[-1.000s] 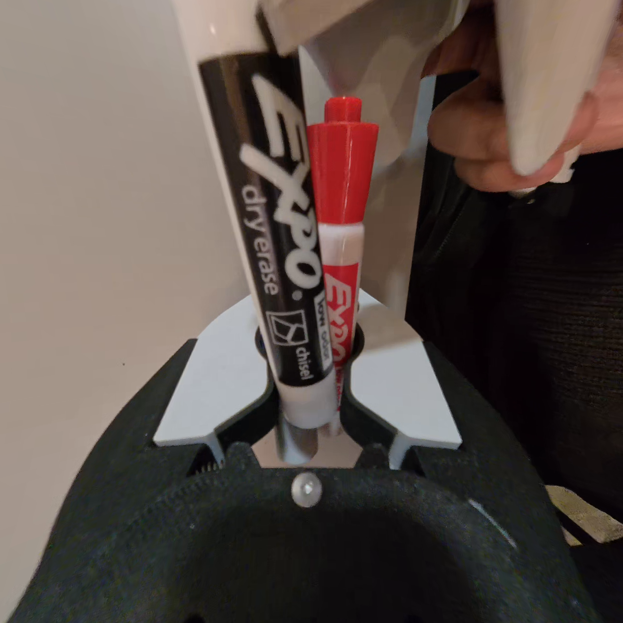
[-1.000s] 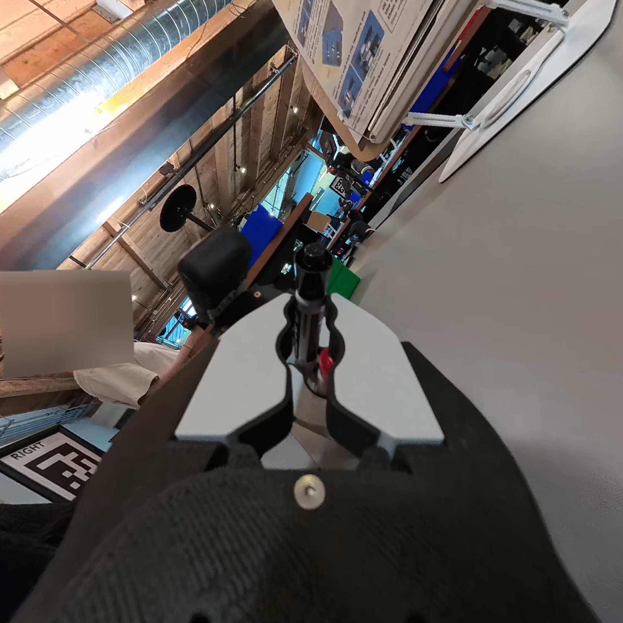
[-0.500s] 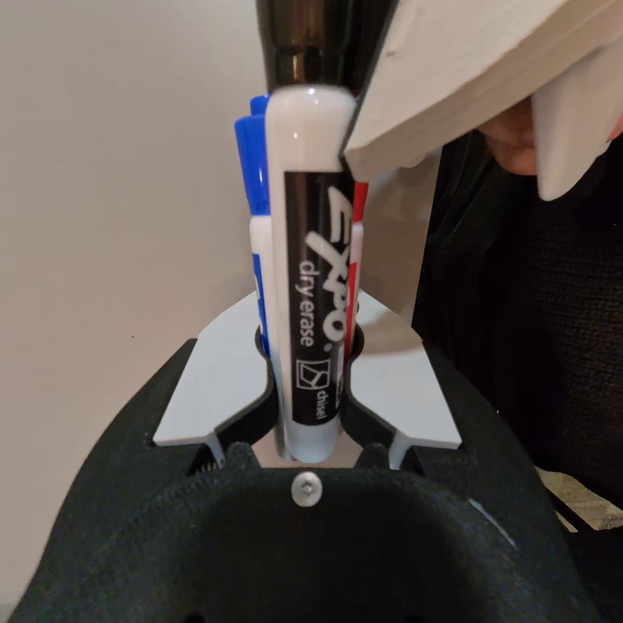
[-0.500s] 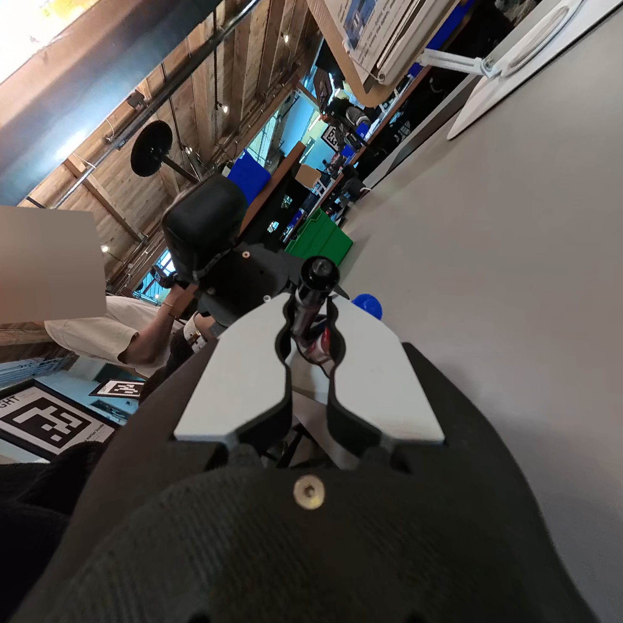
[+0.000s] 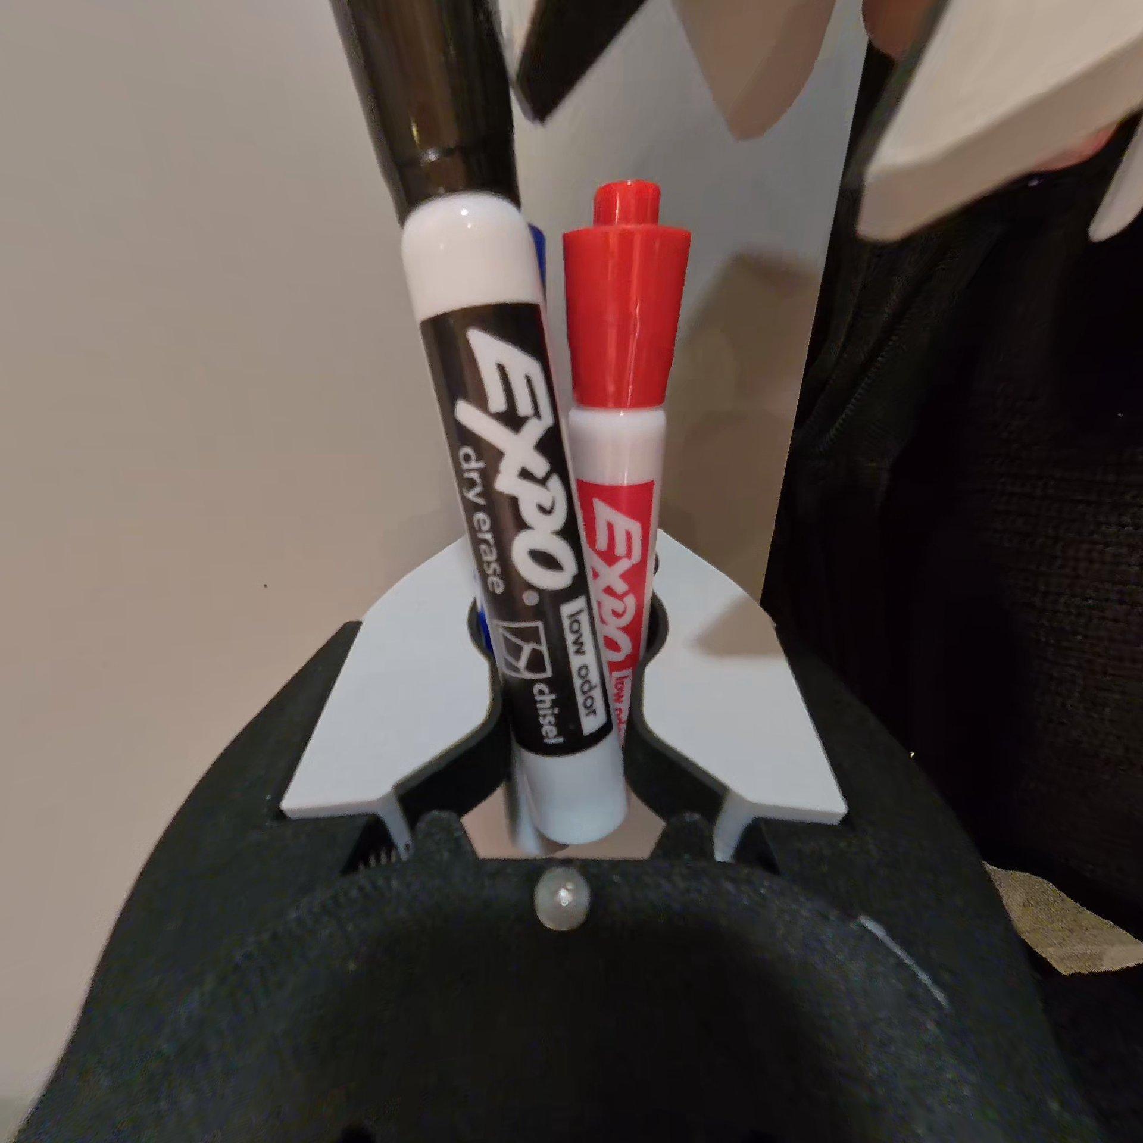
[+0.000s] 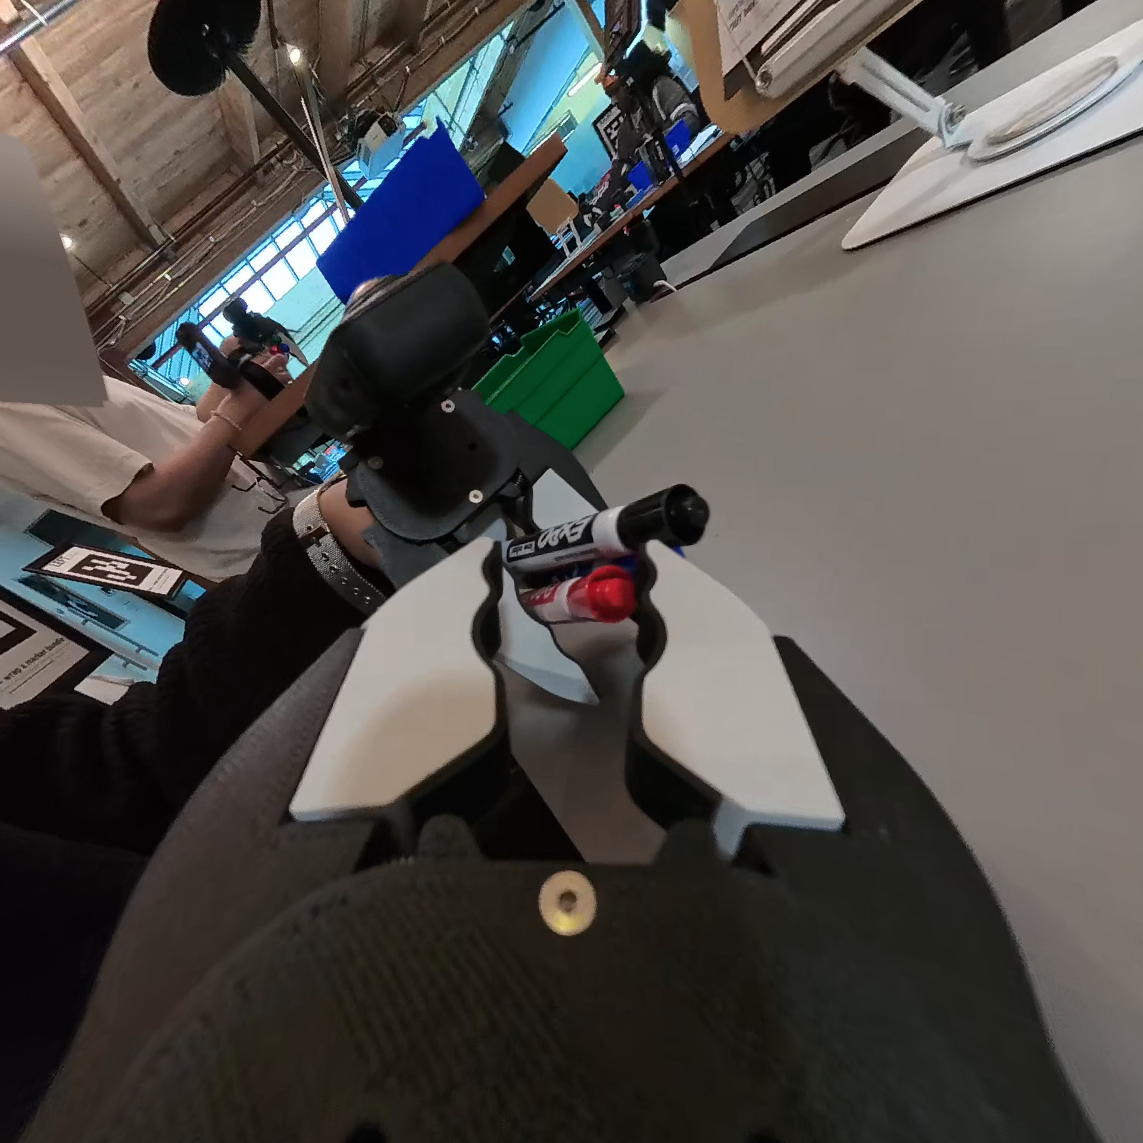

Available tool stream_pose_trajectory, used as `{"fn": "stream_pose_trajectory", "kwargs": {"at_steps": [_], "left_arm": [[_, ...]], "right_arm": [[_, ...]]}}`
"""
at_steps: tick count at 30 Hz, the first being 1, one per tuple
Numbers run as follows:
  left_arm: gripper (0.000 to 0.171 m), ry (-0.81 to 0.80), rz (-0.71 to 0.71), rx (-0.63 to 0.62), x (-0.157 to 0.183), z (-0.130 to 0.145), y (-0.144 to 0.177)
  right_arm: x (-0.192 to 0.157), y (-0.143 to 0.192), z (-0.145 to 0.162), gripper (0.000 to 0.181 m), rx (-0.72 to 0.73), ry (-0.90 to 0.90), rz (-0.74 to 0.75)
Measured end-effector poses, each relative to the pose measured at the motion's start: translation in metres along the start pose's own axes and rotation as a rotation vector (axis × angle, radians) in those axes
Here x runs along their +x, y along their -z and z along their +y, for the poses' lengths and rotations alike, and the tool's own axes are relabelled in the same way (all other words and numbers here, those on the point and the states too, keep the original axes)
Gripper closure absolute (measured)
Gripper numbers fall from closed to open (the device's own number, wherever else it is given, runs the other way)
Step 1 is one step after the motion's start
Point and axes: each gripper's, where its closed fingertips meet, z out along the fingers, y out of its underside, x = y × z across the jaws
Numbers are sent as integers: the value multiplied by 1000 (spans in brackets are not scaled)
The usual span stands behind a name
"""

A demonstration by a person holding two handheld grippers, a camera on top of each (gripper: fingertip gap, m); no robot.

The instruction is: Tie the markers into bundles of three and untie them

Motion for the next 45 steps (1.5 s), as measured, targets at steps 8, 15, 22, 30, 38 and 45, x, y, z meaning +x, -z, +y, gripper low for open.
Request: {"fn": "stream_pose_trajectory", "kwargs": {"at_steps": [8, 15, 22, 30, 38, 45], "left_arm": [[128, -30, 7, -26, 7, 0, -1], [128, -37, 15, -44, 11, 0, -2], [127, -14, 15, -105, 10, 11, -4], [138, -18, 11, -128, 13, 12, 2], [138, 0, 10, -121, 10, 12, -4], [138, -2, -4, -123, 8, 12, -4]], "right_arm": [[28, 15, -26, 133, 46, -24, 30], [18, 6, -4, 157, -73, -160, -99], [13, 3, 2, 163, -112, -46, -83], [4, -2, 8, 163, -130, 23, -114], [10, -4, 8, 163, -140, 56, -80], [10, -4, 9, 163, -142, 42, -82]]}}
